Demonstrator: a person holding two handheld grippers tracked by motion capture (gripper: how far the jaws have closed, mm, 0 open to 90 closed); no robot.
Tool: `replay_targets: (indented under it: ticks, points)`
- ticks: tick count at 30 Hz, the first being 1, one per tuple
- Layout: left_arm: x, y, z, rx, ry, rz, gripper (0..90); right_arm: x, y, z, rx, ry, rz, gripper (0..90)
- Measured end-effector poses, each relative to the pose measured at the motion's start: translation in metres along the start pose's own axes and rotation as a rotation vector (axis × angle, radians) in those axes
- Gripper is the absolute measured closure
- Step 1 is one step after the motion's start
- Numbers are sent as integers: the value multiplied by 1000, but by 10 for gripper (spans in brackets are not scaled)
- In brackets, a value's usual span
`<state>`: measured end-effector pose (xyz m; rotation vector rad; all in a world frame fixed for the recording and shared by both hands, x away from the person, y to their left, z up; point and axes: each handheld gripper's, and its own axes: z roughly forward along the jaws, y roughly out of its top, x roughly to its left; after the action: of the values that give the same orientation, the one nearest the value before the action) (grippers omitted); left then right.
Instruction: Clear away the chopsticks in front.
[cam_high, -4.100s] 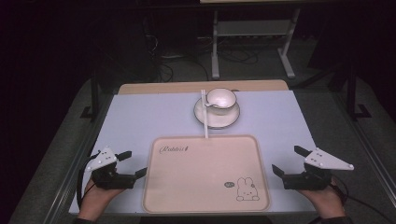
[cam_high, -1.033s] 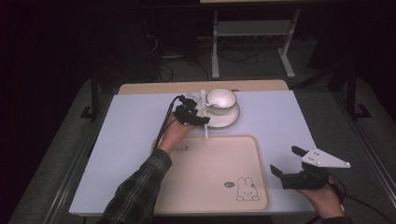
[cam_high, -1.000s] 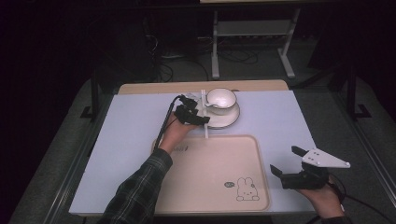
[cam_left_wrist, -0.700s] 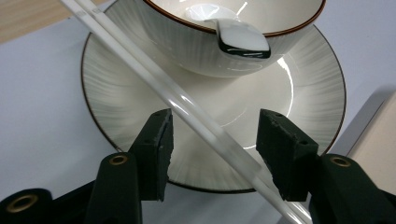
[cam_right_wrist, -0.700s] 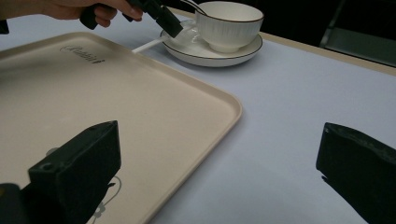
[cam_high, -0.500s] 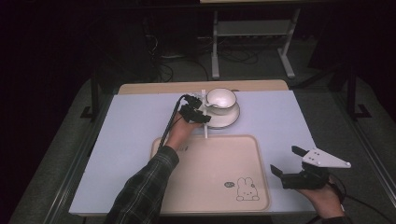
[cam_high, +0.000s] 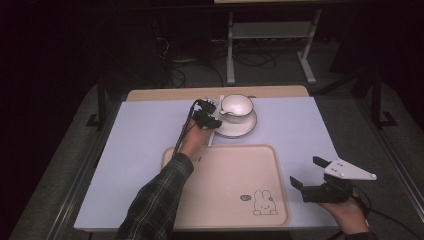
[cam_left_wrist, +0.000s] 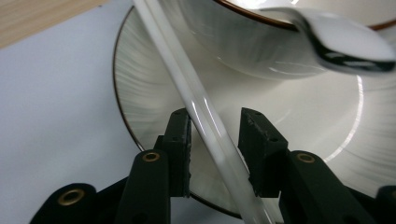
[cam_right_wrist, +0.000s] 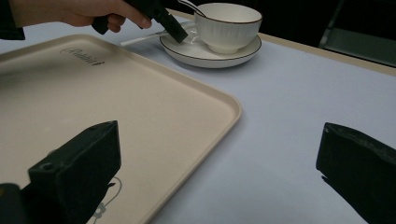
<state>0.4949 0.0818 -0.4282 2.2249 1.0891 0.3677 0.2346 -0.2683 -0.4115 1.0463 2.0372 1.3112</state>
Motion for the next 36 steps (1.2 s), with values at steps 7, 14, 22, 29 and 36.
replay_targets:
  ticks: [7,14,22,29,36]
  points:
    - [4,7,5,-5,33,6,704,0,0,0,-4,3,4,0]
    - [9,11,9,-2,60,1,762,0,0,-1,-4,5,2,0]
    - [14,13,2,-22,40,-8,707,-1,0,-1,-4,3,5,0]
    - [16,12,-29,-73,11,7,668,0,0,-2,-3,0,3,0]
    - [23,-4,-48,-79,-35,1,692,1,0,-1,-1,2,-2,0]
